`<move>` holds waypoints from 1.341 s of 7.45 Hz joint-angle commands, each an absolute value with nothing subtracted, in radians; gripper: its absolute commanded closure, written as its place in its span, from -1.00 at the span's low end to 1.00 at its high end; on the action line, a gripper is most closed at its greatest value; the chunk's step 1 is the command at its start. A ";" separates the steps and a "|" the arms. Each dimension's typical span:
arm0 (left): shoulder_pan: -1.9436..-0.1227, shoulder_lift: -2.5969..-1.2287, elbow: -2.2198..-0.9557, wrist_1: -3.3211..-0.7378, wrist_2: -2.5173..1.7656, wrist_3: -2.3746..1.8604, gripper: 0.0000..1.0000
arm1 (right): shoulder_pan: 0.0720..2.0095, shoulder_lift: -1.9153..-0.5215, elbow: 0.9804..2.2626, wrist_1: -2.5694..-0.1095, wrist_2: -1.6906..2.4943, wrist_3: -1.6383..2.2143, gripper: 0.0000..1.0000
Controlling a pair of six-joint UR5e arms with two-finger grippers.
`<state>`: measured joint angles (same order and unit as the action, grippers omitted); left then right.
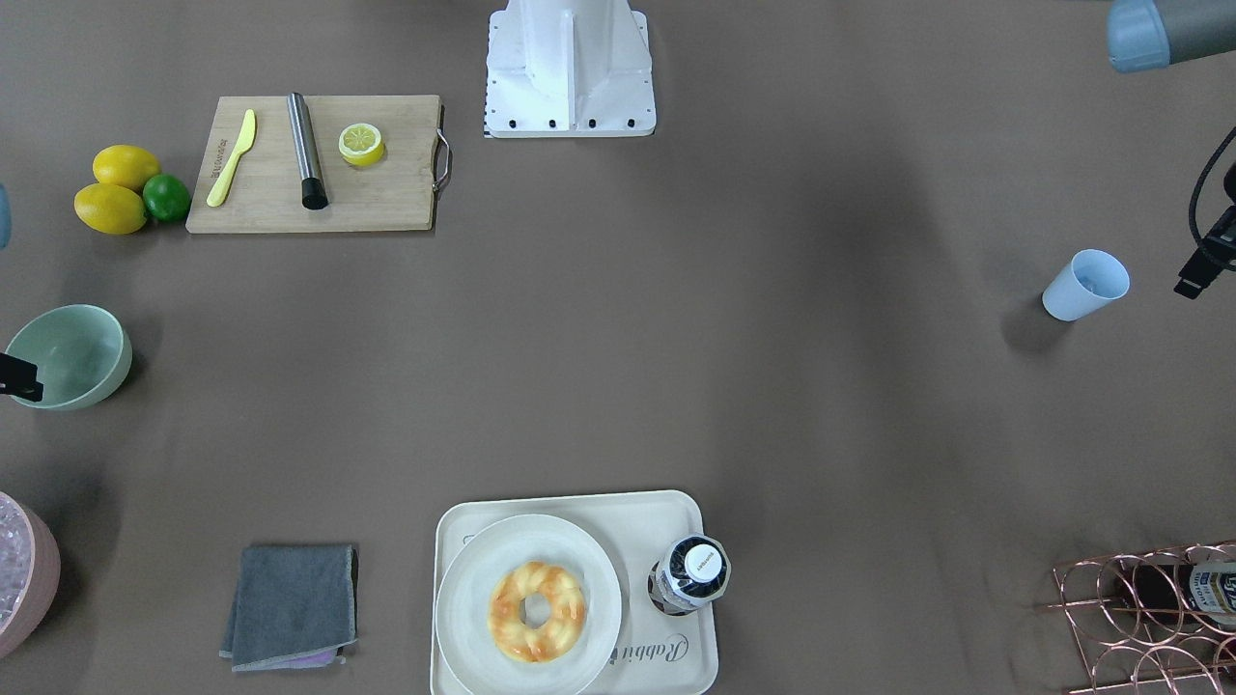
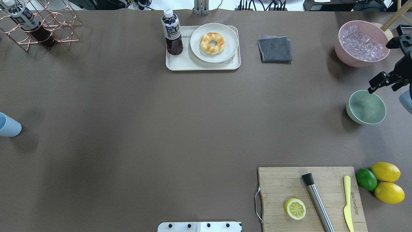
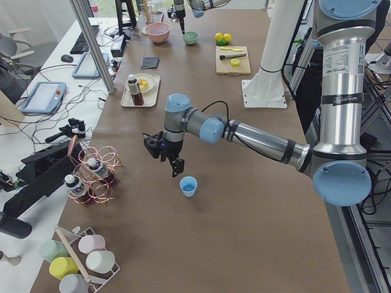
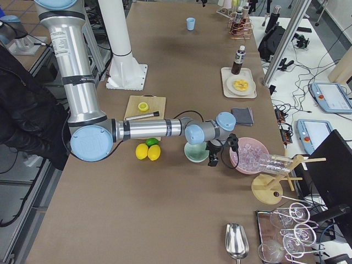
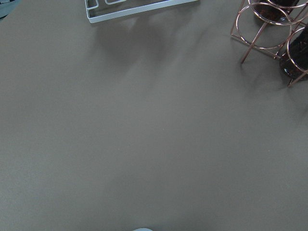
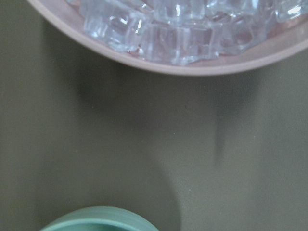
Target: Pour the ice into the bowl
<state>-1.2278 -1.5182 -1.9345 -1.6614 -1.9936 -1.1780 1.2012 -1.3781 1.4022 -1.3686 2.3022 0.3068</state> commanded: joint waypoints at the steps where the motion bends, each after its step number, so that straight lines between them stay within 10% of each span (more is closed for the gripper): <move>1: -1.119 -1.520 -1.957 -1.660 -1.832 -1.409 -0.93 | 1.198 -1.377 1.391 -1.356 2.293 0.307 -0.85; 10: -0.796 -1.728 -1.942 -1.108 -1.430 -1.992 -0.93 | 1.184 -1.448 1.425 -1.309 2.295 0.308 -0.33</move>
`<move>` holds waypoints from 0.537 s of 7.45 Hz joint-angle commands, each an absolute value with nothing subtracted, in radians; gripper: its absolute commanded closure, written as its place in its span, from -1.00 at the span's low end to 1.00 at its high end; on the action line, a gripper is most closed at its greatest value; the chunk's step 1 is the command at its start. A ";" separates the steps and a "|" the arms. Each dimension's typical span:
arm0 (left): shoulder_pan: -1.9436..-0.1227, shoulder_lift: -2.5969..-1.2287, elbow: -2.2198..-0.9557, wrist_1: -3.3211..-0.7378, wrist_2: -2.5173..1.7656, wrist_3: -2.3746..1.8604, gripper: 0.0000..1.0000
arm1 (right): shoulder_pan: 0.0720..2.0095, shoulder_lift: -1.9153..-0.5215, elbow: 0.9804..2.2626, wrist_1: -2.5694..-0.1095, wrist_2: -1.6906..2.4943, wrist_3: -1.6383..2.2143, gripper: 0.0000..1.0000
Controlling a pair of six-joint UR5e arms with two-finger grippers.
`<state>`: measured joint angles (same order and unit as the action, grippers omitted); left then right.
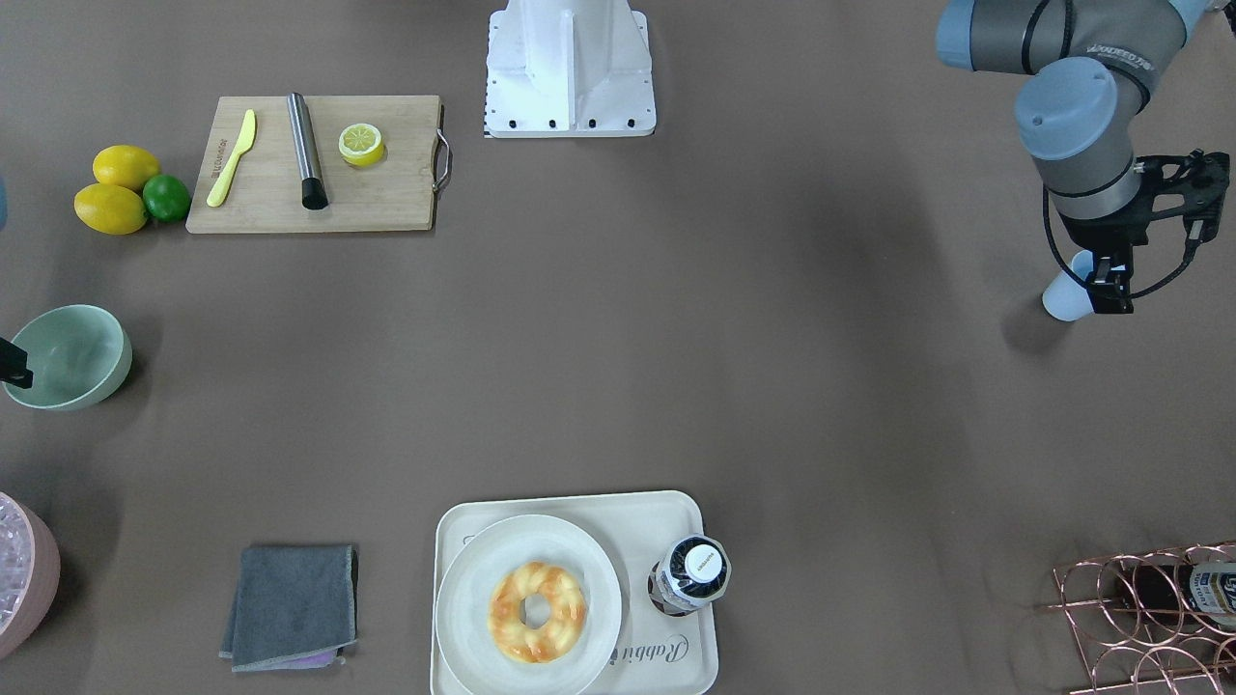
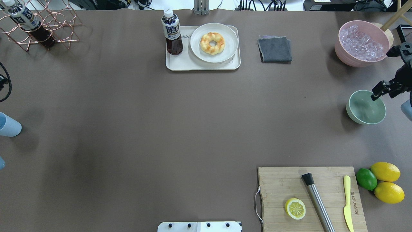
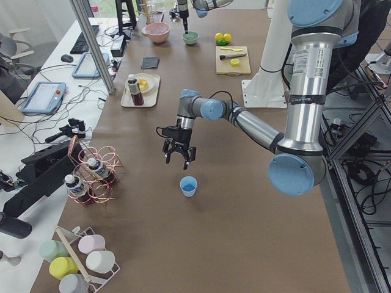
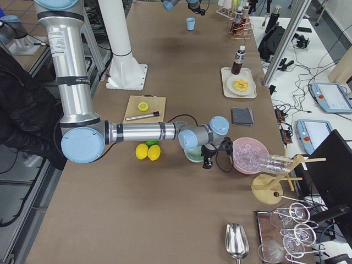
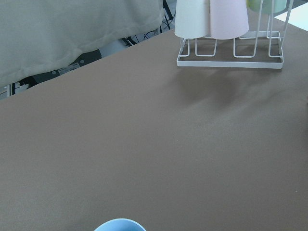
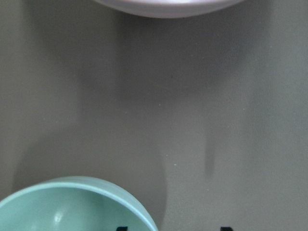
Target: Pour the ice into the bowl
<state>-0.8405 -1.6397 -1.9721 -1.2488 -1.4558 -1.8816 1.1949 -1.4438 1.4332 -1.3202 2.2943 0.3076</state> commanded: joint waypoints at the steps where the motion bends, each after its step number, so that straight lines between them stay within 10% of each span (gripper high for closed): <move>1: -0.767 -1.749 -1.921 -1.035 -1.401 -2.011 -0.93 | 1.171 -1.448 1.424 -1.289 2.295 0.333 -0.31; 4: -0.703 -1.762 -1.839 -0.895 -1.373 -2.158 -0.93 | 1.157 -1.456 1.443 -1.269 2.292 0.360 0.63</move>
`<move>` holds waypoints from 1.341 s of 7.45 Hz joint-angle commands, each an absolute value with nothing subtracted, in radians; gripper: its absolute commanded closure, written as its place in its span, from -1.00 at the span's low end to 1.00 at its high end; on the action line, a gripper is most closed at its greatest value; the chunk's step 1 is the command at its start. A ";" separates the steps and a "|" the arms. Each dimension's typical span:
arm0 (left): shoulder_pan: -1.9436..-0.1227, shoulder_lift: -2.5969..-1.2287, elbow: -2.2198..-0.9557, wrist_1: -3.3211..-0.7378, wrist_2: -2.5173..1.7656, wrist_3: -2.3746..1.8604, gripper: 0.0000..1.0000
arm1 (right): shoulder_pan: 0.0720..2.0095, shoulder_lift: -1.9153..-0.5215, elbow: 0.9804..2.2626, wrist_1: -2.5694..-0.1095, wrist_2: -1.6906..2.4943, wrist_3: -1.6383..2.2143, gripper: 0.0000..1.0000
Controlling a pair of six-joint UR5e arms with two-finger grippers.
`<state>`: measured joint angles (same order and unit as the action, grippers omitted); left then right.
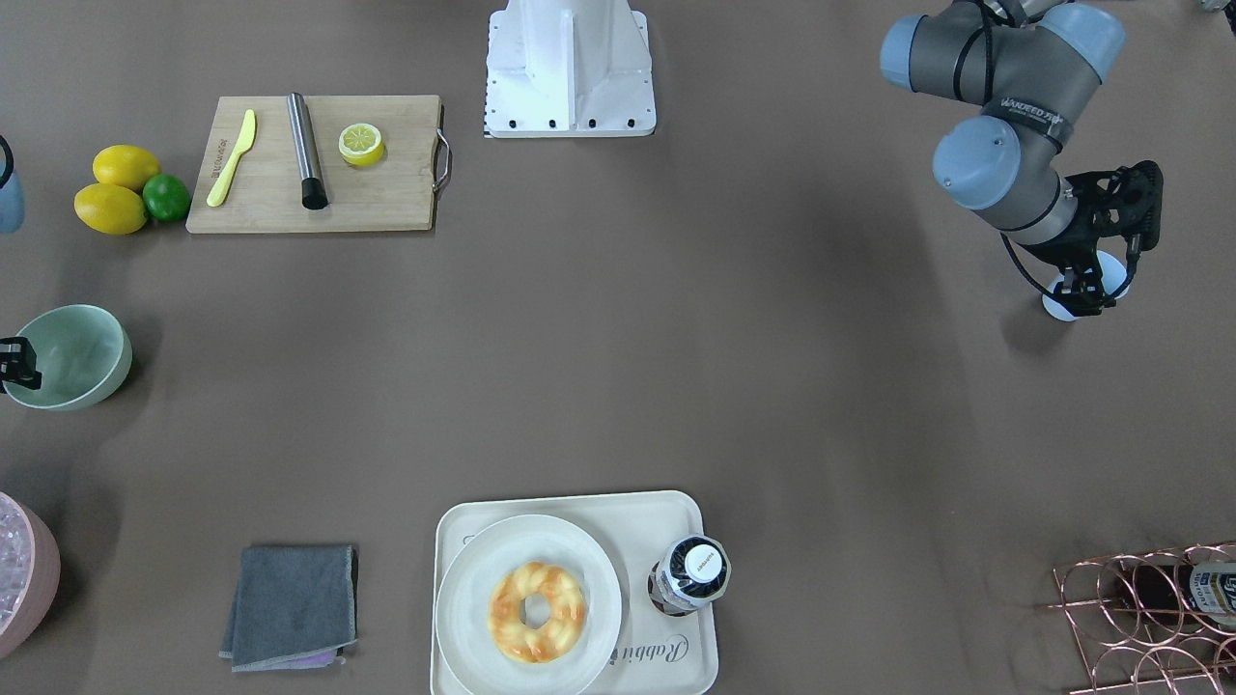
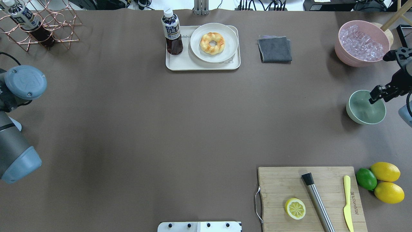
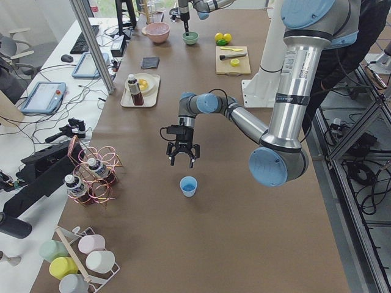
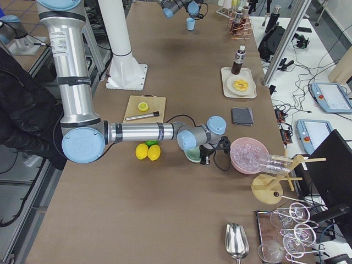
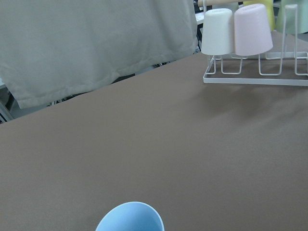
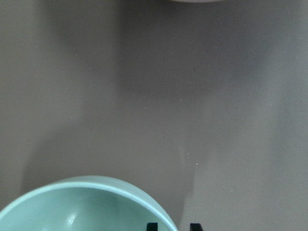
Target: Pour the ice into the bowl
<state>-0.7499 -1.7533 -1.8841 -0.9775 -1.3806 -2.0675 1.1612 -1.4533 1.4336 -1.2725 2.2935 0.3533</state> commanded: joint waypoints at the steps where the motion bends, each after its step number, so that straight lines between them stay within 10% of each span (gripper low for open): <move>1: -0.684 -1.782 -1.818 -0.852 -1.373 -2.208 -0.93 | 1.157 -1.462 1.451 -1.269 2.292 0.360 0.92; 10: -0.586 -1.896 -1.480 -0.813 -1.381 -2.375 -0.93 | 1.111 -1.298 1.652 -1.573 2.296 0.451 1.00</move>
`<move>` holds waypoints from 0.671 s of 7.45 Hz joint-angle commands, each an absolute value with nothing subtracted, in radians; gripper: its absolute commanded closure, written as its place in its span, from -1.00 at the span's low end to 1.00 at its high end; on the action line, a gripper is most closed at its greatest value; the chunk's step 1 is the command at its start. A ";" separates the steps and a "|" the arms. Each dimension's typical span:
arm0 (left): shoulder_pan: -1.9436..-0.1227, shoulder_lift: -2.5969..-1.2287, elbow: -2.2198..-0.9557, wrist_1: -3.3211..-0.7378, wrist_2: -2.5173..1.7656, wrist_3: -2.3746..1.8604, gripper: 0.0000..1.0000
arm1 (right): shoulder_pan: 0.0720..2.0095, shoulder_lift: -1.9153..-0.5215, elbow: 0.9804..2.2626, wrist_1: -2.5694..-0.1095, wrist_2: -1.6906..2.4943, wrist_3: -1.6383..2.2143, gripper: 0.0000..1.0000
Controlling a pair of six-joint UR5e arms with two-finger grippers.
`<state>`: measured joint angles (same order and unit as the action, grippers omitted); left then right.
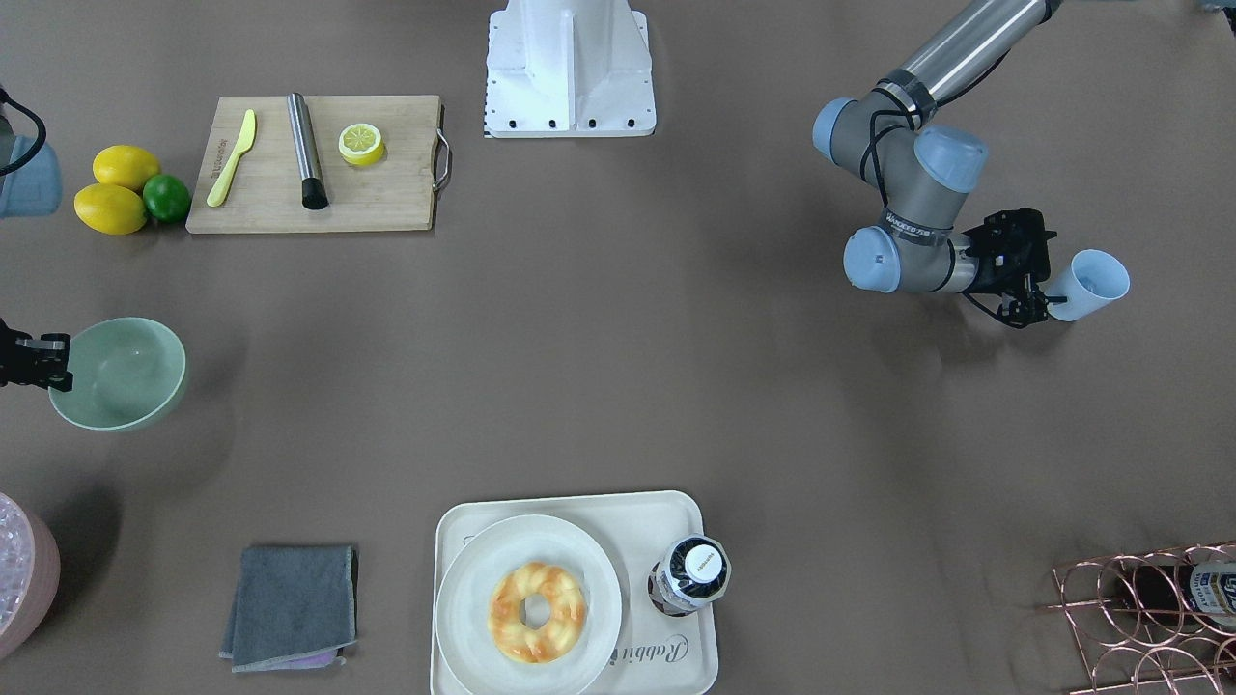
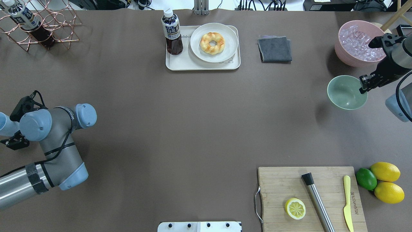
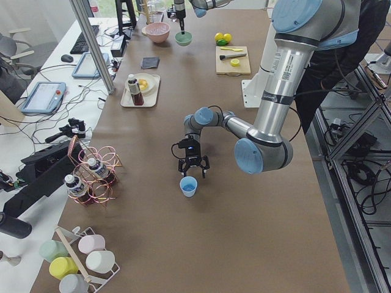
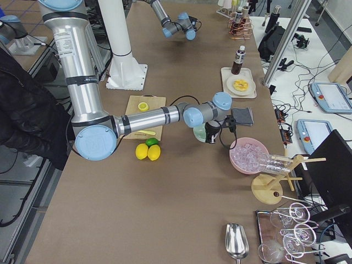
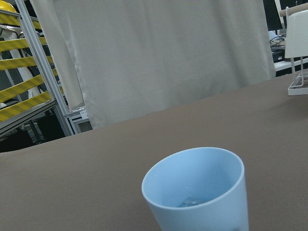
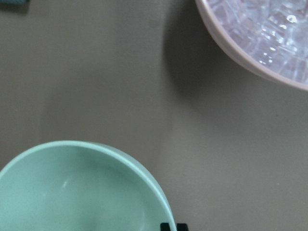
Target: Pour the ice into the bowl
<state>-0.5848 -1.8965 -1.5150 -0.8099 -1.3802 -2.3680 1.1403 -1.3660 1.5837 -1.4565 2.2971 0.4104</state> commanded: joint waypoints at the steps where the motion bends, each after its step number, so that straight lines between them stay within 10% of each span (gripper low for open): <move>1: -0.592 -1.896 -1.462 -0.825 -1.381 -2.376 -0.93 | 1.085 -1.246 1.673 -1.613 2.293 0.503 1.00; 5: -0.623 -1.896 -1.411 -0.848 -1.376 -2.382 -0.93 | 0.987 -0.998 1.654 -1.793 2.241 0.664 1.00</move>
<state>-0.6087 -1.8960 -1.4341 -0.8405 -1.3789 -2.3824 1.0344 -1.0983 1.6809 -1.7523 2.2628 0.5839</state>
